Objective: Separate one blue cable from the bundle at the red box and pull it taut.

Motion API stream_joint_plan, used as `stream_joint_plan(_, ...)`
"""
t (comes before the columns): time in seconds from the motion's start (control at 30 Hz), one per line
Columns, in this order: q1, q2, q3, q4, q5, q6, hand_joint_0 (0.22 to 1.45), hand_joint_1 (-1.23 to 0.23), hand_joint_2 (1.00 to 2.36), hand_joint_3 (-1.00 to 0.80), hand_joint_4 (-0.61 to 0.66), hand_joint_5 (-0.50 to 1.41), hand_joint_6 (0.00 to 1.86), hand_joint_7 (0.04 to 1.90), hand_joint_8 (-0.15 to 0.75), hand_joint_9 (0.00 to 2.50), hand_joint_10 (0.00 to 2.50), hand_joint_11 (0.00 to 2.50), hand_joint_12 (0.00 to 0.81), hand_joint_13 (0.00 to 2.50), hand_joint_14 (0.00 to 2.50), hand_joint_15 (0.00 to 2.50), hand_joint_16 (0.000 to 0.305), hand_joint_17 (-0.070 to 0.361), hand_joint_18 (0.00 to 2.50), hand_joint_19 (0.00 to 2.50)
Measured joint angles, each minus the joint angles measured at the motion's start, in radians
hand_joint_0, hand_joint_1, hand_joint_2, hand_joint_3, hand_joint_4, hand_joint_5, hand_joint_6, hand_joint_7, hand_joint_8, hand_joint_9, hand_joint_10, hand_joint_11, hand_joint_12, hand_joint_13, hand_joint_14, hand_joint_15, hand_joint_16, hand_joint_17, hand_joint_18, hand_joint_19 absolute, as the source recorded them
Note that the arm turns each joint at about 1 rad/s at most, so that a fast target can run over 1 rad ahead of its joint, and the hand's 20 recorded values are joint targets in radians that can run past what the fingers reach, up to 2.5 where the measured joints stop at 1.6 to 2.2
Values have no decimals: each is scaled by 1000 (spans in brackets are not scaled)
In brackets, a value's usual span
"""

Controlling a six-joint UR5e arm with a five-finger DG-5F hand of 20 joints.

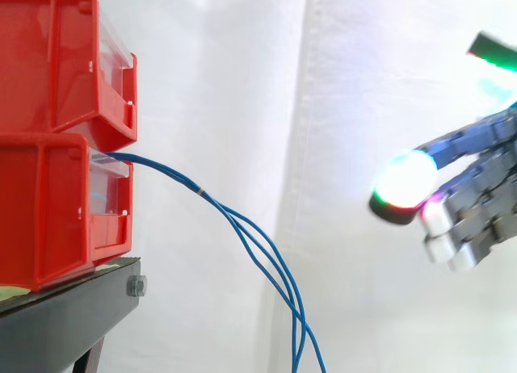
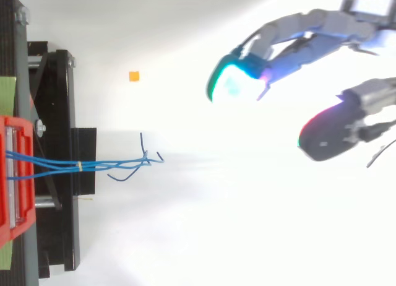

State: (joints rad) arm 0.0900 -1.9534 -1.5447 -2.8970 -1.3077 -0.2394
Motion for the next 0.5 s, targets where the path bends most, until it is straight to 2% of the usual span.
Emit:
stream_joint_plan(0.23,6,-89,65,27,34,-1,551,-585,1000,-498,214,-173,503,900,282,707,16,491,353,613,16,421,46,104,424,558)
stream_joint_plan(0.4,11,-125,98,48,46,-3,552,-584,1000,-500,215,-172,503,901,281,707,14,492,353,611,16,421,46,104,423,558)
stream_joint_plan(0.5,16,-135,112,53,66,-10,552,-585,1000,-498,215,-172,503,905,280,708,14,487,354,611,16,418,46,104,422,558)
